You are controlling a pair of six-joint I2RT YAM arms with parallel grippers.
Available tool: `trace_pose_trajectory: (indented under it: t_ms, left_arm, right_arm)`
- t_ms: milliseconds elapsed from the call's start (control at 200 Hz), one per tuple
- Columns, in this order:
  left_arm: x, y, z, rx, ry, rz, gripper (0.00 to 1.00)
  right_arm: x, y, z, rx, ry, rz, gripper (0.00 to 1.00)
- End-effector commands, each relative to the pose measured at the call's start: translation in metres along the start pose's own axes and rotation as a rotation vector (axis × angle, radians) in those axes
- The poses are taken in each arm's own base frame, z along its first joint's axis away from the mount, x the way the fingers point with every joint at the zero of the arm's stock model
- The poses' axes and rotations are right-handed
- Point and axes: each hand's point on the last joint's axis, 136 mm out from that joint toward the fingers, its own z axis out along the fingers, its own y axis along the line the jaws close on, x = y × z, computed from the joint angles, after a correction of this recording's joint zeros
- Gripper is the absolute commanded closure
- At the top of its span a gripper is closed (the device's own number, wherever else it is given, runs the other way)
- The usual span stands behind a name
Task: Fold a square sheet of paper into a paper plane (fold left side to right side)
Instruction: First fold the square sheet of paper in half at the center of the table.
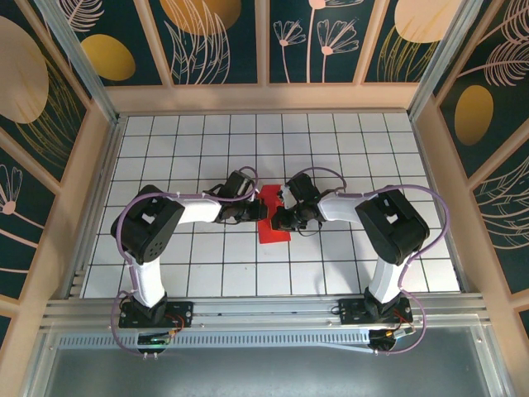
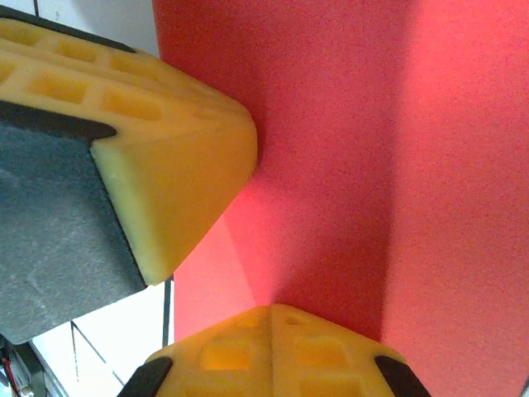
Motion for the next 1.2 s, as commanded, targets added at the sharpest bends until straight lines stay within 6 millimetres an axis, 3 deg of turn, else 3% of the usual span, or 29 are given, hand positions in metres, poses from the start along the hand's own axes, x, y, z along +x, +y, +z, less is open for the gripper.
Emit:
trace_pose_trajectory:
  t_ms: [0,781,1196]
  left_arm:
    - [0.000,0.017,0.008,-0.053,-0.002,-0.017,0.97]
    - [-0.016,0.027,-0.004,-0.088,-0.051,-0.045,1.00]
    - [-0.031,0.042,-0.012,-0.116,-0.085,-0.054,1.00]
  right_arm:
    - [0.029,-0.052,0.012,0.201,0.079,0.049,1.00]
    - [0.033,-0.060,0.012,0.227,0.094,0.050,1.00]
    - [0.035,-0.060,0.013,0.226,0.102,0.053,1.00]
